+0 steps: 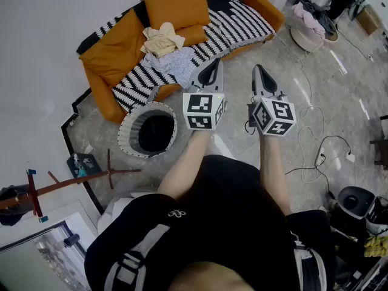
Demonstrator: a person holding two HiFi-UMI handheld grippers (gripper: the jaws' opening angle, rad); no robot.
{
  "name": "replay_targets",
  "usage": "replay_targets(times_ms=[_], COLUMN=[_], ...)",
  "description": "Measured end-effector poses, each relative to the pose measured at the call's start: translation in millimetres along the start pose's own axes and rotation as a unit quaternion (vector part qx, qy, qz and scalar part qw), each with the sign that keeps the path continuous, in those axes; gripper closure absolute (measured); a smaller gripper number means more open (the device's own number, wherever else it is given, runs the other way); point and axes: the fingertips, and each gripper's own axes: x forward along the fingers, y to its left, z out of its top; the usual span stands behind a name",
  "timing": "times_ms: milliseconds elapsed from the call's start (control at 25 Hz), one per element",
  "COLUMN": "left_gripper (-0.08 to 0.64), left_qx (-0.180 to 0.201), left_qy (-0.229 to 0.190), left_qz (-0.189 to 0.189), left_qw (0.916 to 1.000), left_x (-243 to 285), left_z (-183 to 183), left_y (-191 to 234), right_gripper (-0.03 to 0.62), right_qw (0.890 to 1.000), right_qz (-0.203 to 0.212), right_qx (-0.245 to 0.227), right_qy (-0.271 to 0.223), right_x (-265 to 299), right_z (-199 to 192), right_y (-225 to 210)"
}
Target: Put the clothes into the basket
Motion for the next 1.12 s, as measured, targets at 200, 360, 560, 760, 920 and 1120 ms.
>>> replay_targets(times_ms=[200, 360, 560, 760, 920, 1120], left_gripper=[0.551, 0.551, 0.551, 0.551, 0.551, 0.551], left_qx=[0.002, -0.012, -0.012, -0.001, 0.0, 0.006], left_qy=[0.005, 0.005, -0.011, -0.009, -0.008, -0.001], left_qz=[-0.013, -0.012, -0.005, 0.004, 0.007, 0.02], left_qw=[0.9999, 0.9998, 0.9998, 0.9999, 0.9999, 0.9998], left_x=[-1, 0, 2, 16, 41, 93], left_z=[-4, -4, 4, -1, -4, -11], left_y=[3, 12, 20, 30, 41, 61], right_gripper=[0.58, 0.58, 0.58, 0.58, 0.58, 0.58], right_qw=[1.0, 0.999, 0.999, 0.999, 0.999, 0.999], right_qz=[-0.011, -0.022, -0.027, -0.026, -0.02, -0.005], right_qx=[0.027, 0.027, 0.029, 0.024, 0.03, 0.049], right_qy=[-0.003, -0.006, -0.007, -0.004, -0.01, -0.013], right_x=[4, 6, 10, 25, 48, 103], right_z=[-4, -3, 0, -1, -1, -6], right_y=[0, -6, -15, -20, -34, -63])
